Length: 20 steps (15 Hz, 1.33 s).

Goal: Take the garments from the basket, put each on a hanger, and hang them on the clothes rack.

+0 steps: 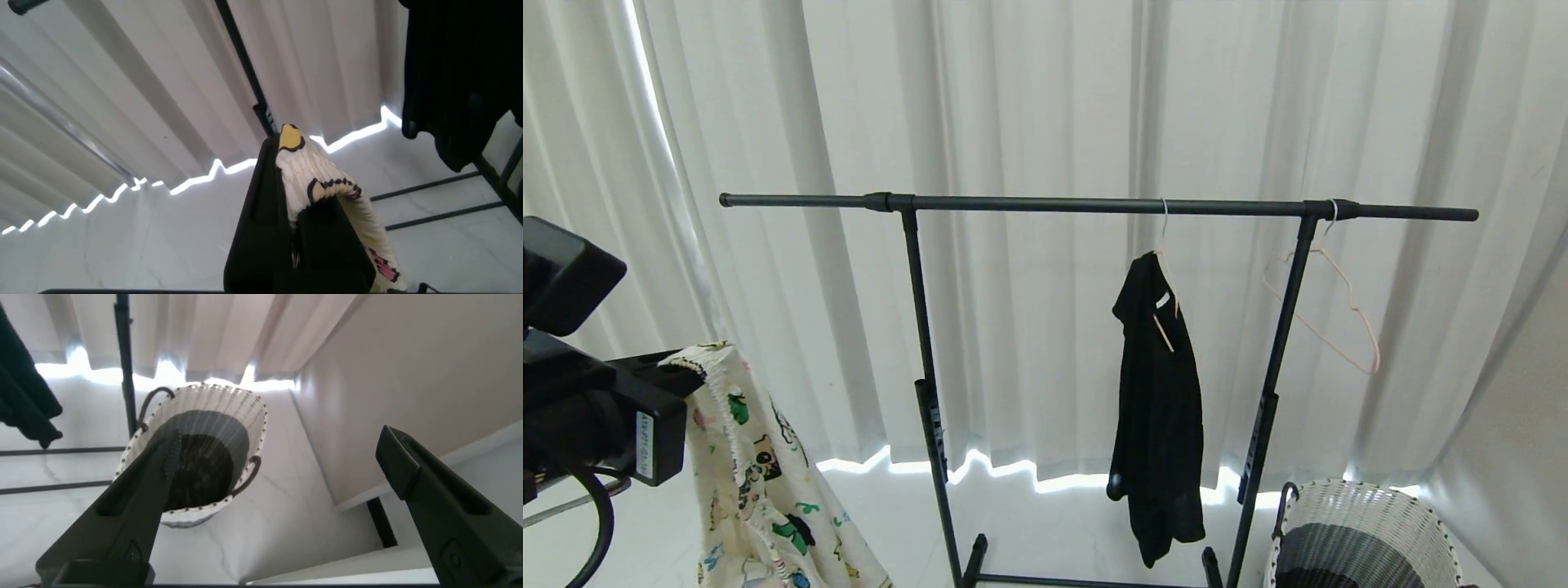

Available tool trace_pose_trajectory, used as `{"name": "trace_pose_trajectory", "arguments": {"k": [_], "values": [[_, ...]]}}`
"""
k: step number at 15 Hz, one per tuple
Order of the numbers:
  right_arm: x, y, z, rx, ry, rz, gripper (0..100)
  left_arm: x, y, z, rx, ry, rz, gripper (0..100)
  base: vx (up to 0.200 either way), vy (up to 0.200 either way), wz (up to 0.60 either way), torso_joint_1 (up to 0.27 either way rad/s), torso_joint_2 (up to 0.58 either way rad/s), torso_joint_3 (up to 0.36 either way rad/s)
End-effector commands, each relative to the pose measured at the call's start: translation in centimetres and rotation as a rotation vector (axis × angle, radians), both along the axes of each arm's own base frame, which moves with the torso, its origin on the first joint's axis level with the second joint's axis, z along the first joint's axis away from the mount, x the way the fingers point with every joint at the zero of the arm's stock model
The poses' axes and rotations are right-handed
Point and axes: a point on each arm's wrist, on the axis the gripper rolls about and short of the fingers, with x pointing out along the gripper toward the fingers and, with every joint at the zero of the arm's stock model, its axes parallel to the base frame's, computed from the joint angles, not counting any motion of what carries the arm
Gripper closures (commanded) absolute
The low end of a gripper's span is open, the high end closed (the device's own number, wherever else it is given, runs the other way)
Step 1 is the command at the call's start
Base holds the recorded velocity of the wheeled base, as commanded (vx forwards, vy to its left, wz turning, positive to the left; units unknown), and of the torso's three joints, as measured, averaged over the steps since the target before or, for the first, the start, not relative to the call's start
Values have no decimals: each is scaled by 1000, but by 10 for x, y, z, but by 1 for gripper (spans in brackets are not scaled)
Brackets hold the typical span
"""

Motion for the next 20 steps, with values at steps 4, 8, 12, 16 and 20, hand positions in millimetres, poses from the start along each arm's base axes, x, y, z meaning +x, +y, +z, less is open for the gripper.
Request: {"name": "trace_pose_trajectory", "arguments": {"k": [4, 8, 12, 16, 20], "values": [[2, 0, 1, 0, 4, 1, 0, 0, 0, -2, 8, 6, -1, 100, 0, 0, 0, 248, -535, -287], [2, 0, 1, 4, -2, 9, 0, 0, 0, -2, 8, 6, -1, 100, 0, 0, 0, 270, -568, -305], [3, 2, 2, 26, -26, 59, 0, 0, 0, -1, 1, 2, 0, 100, 0, 0, 0, 78, -158, -84], [3, 2, -1, 24, -13, 59, 0, -2, 0, 1, -13, -10, 1, 100, 200, 0, 0, 5, -22, -4], [3, 2, -1, 26, -17, 60, 0, -2, 0, 1, -9, -10, -3, 100, 200, 0, 0, 14, 4, 0]]}}
